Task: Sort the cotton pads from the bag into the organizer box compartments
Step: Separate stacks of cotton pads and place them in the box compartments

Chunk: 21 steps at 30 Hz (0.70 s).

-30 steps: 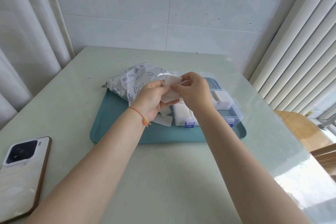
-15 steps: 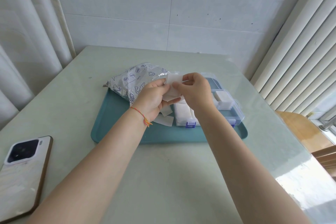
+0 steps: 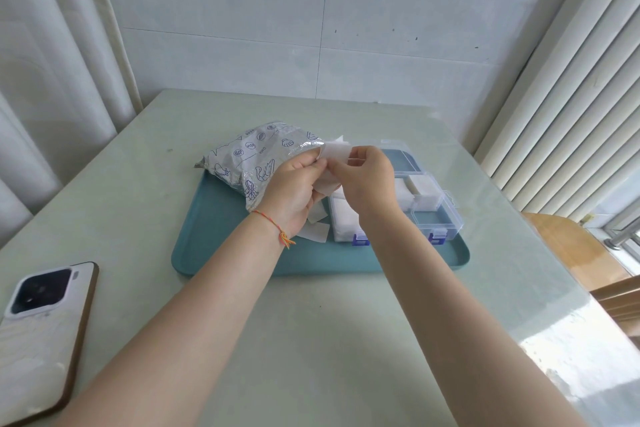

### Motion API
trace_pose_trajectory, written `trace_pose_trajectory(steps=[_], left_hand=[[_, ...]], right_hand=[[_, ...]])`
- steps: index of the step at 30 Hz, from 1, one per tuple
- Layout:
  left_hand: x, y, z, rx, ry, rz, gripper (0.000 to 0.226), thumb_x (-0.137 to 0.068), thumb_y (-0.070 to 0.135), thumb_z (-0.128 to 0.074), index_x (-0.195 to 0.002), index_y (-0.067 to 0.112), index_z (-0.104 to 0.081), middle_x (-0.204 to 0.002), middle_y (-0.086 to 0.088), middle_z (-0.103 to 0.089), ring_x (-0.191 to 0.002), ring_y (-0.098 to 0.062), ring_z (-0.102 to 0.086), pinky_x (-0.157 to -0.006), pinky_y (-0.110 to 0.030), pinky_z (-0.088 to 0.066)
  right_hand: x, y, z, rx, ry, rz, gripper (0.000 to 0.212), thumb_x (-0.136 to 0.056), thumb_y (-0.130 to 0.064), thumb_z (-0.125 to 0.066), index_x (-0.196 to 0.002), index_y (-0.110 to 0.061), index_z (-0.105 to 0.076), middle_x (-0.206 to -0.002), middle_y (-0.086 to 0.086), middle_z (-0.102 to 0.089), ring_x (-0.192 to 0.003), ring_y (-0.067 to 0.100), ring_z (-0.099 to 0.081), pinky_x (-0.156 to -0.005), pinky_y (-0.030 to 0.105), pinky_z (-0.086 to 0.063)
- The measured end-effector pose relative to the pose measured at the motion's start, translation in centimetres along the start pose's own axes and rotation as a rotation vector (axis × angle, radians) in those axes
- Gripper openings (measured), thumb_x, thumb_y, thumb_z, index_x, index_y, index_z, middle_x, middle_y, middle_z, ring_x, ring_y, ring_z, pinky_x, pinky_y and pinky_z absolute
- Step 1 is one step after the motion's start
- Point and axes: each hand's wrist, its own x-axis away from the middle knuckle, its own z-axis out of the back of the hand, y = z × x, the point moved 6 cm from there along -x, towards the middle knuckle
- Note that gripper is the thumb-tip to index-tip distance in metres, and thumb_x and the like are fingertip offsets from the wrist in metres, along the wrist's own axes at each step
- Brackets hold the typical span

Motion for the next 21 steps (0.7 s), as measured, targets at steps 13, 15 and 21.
trace_pose_trajectory(steps=[13, 15, 21], left_hand=[[-0.01, 0.20, 0.16, 0.046, -0.005, 0.063, 0.025, -0.101, 0.008, -0.044, -0.105, 0.007, -0.069, -0.100, -0.011, -0.071, -0.086, -0.016, -0.069, -0.083, -0.032, -0.059], [-0.12, 0.27, 0.46, 0.063, 0.015, 0.088, 0.026, -0.100, 0.009, -0.045, -0.104, 0.004, -0.070, -0.104, -0.015, -0.069, -0.089, -0.021, -0.067, -0.087, -0.037, -0.057], [-0.16, 0.54, 0.86, 0.010, -0.005, 0.089, 0.024, -0.097, 0.001, -0.047, -0.110, 0.001, -0.067, -0.104, -0.017, -0.069, -0.089, -0.024, -0.066, -0.082, -0.036, -0.059]], right_hand=[[0.11, -0.33, -0.37, -0.064, -0.098, 0.033, 0.014, -0.085, -0.021, -0.070, -0.084, -0.016, -0.057, -0.077, -0.001, -0.056, -0.067, 0.012, -0.051, -0.050, 0.013, -0.040], [0.05, -0.37, -0.40, -0.092, -0.129, 0.020, 0.014, -0.084, -0.012, -0.068, -0.083, -0.016, -0.055, -0.083, 0.004, -0.059, -0.072, 0.016, -0.054, -0.048, 0.013, -0.041], [-0.56, 0.47, 0.04, -0.193, -0.156, -0.074, 0.028, -0.082, -0.002, -0.067, -0.105, -0.012, -0.055, -0.103, 0.013, -0.068, -0.089, 0.028, -0.067, -0.079, 0.039, -0.055]])
